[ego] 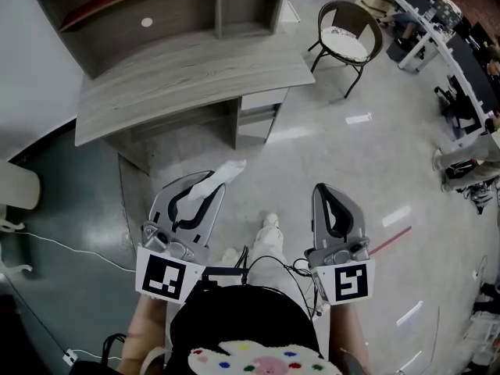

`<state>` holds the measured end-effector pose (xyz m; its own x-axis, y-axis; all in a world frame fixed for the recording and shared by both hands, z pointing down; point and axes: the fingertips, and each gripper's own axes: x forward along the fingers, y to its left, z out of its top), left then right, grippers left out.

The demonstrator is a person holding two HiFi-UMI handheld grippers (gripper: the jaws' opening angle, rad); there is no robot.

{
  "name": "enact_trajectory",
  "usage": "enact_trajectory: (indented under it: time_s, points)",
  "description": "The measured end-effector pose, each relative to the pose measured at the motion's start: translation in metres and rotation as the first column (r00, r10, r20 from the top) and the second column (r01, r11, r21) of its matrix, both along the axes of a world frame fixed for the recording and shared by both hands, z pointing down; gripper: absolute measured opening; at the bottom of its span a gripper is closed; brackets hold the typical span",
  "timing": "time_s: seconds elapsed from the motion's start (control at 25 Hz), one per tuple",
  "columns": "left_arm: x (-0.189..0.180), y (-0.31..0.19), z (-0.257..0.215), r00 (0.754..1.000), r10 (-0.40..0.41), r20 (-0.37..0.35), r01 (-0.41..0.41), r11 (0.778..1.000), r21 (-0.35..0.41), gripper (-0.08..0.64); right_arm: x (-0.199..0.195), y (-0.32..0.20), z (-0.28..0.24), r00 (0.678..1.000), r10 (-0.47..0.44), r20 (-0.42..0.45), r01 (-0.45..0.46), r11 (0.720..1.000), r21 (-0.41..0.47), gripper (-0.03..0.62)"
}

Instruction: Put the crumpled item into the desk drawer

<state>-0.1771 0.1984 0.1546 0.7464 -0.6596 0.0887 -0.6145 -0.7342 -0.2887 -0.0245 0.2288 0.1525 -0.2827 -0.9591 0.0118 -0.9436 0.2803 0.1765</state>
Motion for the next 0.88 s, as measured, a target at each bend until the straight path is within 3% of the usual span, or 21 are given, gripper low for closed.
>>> enact_trajectory:
  time_s: [0.16, 0.36, 0.88]
  points:
    - [0.018, -0.022, 0.002, 1.0, -0.027, 0.003, 0.027, 1.0, -0.008, 0.061, 0.022, -0.024, 0.009, 0.999, -0.038, -0.036, 0.037, 0.999, -0.019, 0.009]
    - [0.048, -0.056, 0.007, 0.998, -0.068, -0.012, 0.067, 0.997, -0.028, 0.061, 0.046, -0.065, 0.003, 0.998, -0.061, 0.031, 0.06, 0.998, 0.005, 0.009]
    - [0.116, -0.129, 0.017, 0.981, -0.192, -0.003, 0.192, 0.98, -0.043, 0.061, 0.11, -0.157, 0.021, 0.98, -0.197, 0.037, 0.198, 0.98, -0.018, 0.009]
